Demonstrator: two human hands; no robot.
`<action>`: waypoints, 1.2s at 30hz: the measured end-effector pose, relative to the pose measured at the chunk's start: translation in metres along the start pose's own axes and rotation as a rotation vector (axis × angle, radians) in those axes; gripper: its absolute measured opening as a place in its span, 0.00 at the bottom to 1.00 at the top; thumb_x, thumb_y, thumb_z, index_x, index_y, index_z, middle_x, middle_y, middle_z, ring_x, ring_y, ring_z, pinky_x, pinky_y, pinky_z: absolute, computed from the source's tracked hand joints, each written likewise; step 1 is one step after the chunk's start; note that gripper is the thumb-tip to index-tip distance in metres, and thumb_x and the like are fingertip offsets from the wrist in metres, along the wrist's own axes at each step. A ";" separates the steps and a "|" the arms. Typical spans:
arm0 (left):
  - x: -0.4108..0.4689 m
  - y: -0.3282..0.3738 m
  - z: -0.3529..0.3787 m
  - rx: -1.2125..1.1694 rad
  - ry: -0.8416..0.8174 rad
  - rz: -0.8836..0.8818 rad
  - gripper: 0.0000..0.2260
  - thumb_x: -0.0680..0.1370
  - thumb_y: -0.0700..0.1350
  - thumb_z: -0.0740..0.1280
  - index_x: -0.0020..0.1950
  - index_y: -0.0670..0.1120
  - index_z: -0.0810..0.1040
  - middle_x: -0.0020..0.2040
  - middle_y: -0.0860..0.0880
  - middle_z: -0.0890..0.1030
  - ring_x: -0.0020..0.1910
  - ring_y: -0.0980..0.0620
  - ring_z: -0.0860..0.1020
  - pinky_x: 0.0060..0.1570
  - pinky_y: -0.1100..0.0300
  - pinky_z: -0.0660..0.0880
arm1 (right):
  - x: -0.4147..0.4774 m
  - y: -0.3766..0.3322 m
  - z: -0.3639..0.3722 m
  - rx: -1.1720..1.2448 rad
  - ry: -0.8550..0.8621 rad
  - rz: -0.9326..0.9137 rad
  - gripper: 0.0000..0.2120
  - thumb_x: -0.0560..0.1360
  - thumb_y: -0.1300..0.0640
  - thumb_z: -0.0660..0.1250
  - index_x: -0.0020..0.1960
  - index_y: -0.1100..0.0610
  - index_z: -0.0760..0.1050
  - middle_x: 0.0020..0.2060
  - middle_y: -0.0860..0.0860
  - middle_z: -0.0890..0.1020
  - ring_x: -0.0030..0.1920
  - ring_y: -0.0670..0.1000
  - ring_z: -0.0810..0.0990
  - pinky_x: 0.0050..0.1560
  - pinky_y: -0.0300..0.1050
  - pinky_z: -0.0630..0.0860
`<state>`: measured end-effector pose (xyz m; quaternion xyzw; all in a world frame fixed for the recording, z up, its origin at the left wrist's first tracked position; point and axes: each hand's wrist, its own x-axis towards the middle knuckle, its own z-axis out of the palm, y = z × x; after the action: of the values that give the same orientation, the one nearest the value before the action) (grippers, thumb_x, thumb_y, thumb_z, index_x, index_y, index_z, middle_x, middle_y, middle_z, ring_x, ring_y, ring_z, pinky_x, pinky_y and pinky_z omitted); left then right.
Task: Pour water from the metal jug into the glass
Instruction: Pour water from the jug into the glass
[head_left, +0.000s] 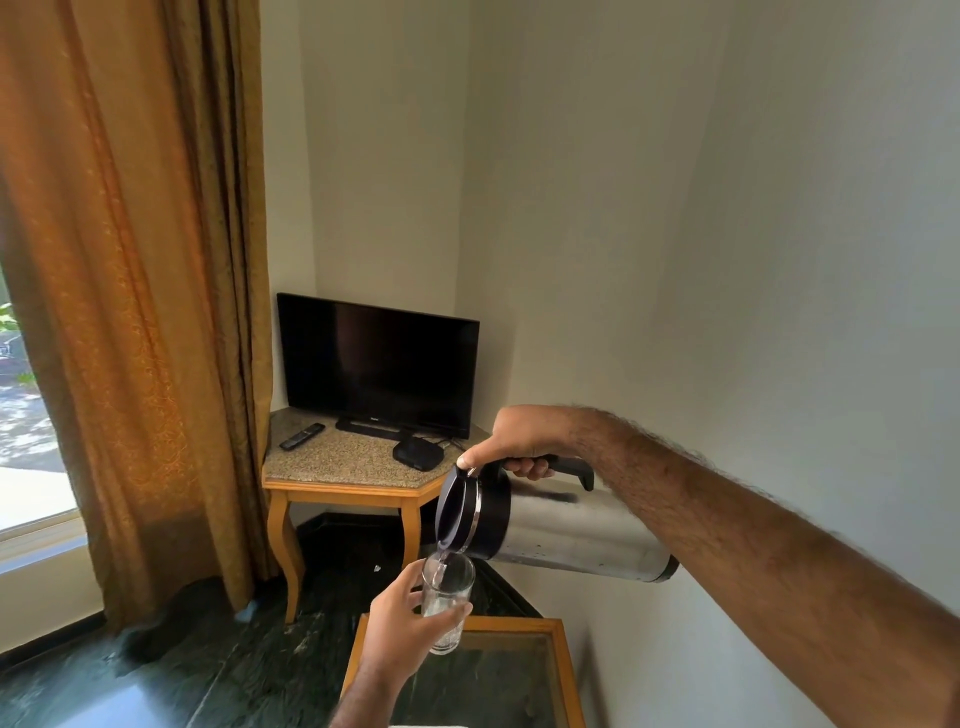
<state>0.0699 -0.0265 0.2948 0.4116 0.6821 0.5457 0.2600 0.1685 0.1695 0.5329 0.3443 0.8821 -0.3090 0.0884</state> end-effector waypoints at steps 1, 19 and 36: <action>0.000 0.001 -0.001 0.000 0.001 -0.003 0.24 0.67 0.51 0.83 0.59 0.60 0.79 0.52 0.61 0.86 0.53 0.61 0.81 0.42 0.71 0.75 | 0.000 -0.001 0.000 -0.006 0.000 0.001 0.30 0.75 0.36 0.73 0.19 0.49 0.77 0.19 0.45 0.75 0.19 0.45 0.72 0.22 0.36 0.71; -0.001 -0.001 -0.005 0.025 0.037 -0.017 0.23 0.65 0.55 0.83 0.55 0.64 0.77 0.53 0.63 0.84 0.52 0.65 0.79 0.43 0.73 0.72 | 0.001 -0.012 -0.005 -0.113 0.036 0.011 0.24 0.73 0.36 0.75 0.40 0.58 0.83 0.20 0.46 0.76 0.19 0.46 0.72 0.22 0.36 0.71; -0.009 -0.002 -0.011 0.048 0.056 -0.024 0.23 0.65 0.55 0.83 0.54 0.66 0.76 0.49 0.67 0.82 0.49 0.69 0.76 0.37 0.77 0.71 | -0.003 -0.019 0.000 -0.142 0.049 0.013 0.29 0.72 0.34 0.75 0.22 0.52 0.78 0.21 0.47 0.77 0.19 0.47 0.73 0.23 0.36 0.72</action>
<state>0.0650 -0.0403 0.2953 0.3942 0.7067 0.5374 0.2374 0.1582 0.1571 0.5426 0.3502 0.9015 -0.2367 0.0929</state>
